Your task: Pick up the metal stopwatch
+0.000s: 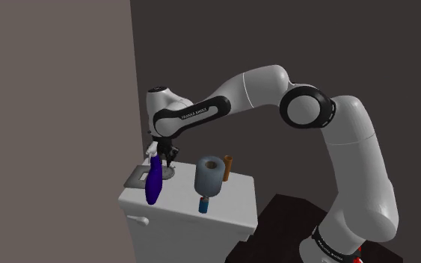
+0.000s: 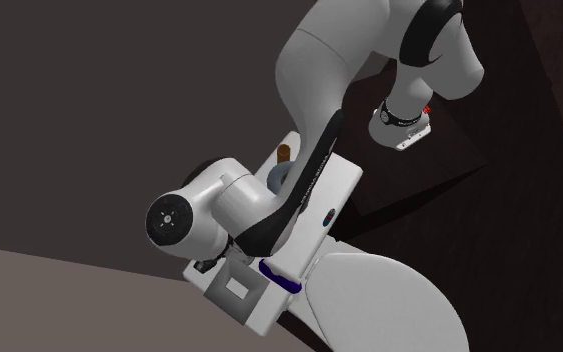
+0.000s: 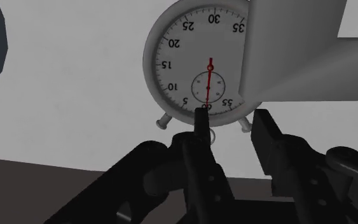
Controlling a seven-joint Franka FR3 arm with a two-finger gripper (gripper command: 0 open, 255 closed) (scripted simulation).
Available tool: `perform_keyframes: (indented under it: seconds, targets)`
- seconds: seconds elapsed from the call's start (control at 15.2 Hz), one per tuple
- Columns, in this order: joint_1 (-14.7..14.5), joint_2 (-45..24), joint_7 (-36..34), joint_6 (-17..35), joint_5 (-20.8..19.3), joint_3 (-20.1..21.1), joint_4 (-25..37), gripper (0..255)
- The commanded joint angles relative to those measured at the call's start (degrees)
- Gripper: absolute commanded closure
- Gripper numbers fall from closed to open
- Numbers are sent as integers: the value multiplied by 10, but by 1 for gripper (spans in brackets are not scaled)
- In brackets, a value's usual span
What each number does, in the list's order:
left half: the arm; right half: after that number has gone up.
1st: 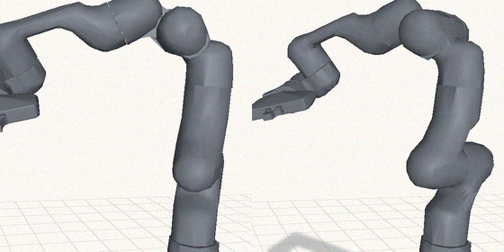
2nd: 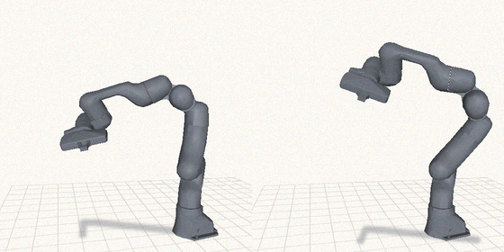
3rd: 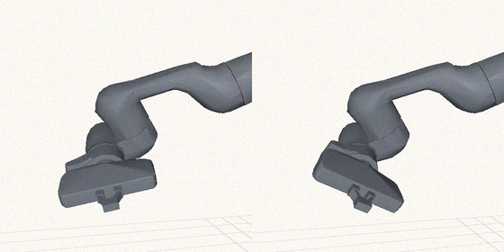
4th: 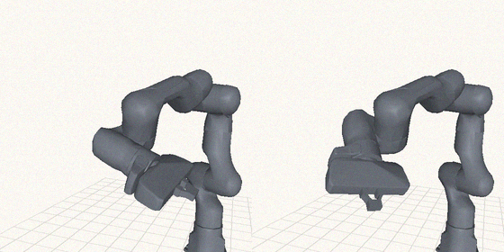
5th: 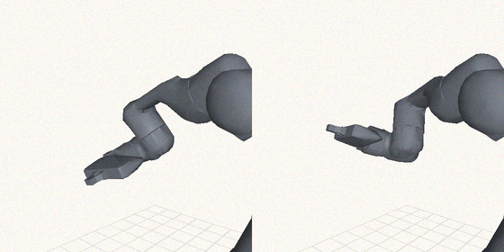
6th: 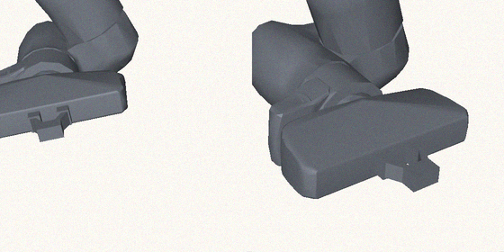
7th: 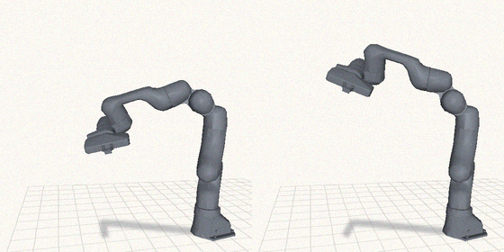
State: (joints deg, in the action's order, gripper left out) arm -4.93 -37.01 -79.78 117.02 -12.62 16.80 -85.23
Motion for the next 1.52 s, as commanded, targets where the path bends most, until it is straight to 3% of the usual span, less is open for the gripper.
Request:
perform_keyframes:
  seconds: [0.0, 0.2, 0.79, 0.86, 1.45]
  targets:
    - [5, 15, -34, -4, 12, -6, -13, 0]
    - [16, 57, -114, -10, 40, -21, -48, 0]
    - [15, 29, -120, 34, 30, -23, -65, 0]
    - [14, 28, -122, 32, 30, -23, -63, 255]
    - [16, 28, -121, 34, 29, -22, -65, 255]
